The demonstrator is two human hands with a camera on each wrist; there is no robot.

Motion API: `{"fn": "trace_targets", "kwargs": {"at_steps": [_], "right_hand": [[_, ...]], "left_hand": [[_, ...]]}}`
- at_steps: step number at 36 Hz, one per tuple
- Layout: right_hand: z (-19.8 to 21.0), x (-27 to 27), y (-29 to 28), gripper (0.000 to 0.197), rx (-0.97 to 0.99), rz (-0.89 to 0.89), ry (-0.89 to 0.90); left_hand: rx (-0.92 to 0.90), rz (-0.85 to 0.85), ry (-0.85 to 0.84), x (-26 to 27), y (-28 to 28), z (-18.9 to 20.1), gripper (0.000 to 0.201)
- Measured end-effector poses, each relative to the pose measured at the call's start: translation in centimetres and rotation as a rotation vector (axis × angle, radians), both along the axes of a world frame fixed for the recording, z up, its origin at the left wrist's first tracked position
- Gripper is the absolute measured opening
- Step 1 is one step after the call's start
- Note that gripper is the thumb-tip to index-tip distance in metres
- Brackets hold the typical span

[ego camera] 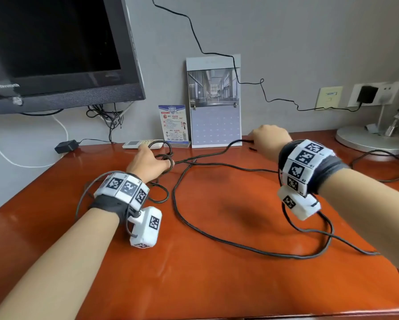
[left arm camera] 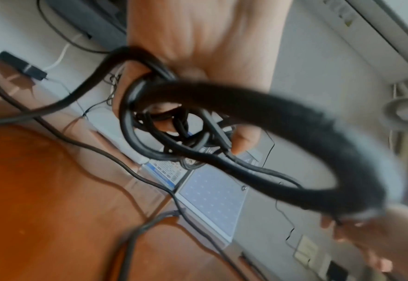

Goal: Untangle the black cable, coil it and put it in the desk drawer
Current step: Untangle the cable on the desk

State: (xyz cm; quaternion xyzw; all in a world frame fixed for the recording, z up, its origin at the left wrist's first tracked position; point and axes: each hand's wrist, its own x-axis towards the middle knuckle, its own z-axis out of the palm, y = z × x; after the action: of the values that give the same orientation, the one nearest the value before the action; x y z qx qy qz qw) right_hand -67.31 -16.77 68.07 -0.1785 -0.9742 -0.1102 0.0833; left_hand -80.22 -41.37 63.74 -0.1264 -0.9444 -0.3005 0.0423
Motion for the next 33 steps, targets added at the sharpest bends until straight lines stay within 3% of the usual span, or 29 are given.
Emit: {"fn": "trace_targets", "kwargs": {"at_steps": [3, 6, 8, 10, 14, 18, 21, 23, 27, 30, 33], "right_hand": [[0.3, -0.3, 1.0, 0.024, 0.051, 0.016, 0.110], [0.6, -0.6, 0.9, 0.033, -0.041, -0.006, 0.107], [0.6, -0.8, 0.3, 0.042, -0.176, 0.002, 0.050], [0.3, -0.9, -0.8, 0.047, -0.265, 0.024, -0.041], [-0.2, -0.4, -3.7, 0.038, -0.270, 0.089, -0.231], [0.0, 0.0, -5.1, 0.031, -0.300, 0.091, -0.147], [-0.4, 0.1, -5.4, 0.047, -0.365, 0.056, 0.001], [-1.0, 0.2, -6.0, 0.053, -0.282, 0.068, 0.083], [-2.0, 0.0, -6.5, 0.042, -0.101, 0.107, 0.132], [-2.6, 0.0, -5.6, 0.044, -0.204, 0.090, 0.168], [-3.3, 0.0, -4.7, 0.043, -0.360, 0.110, 0.193]], "left_hand": [[0.173, -0.054, -0.133, -0.1, 0.5, 0.2, 0.078], [0.314, -0.068, -0.199, 0.0, 1.0, 0.1, 0.086], [0.374, -0.047, -0.241, 0.3, 1.2, 0.2, 0.067], [0.409, -0.029, -0.271, 0.3, 1.4, 0.1, 0.037], [0.478, 0.010, -0.343, 0.9, 1.7, 0.0, 0.019], [0.553, 0.023, -0.369, 1.0, 1.9, -0.4, 0.032], [0.622, -0.018, -0.393, 1.5, 1.9, -0.1, 0.036], [0.677, -0.050, -0.407, 2.0, 2.1, -0.1, 0.040], [0.733, -0.169, -0.451, 3.8, 2.9, 0.5, 0.035], [0.688, -0.264, -0.480, 4.7, 3.0, 0.4, 0.024], [0.578, -0.328, -0.454, 4.9, 2.7, 0.1, 0.049]]}}
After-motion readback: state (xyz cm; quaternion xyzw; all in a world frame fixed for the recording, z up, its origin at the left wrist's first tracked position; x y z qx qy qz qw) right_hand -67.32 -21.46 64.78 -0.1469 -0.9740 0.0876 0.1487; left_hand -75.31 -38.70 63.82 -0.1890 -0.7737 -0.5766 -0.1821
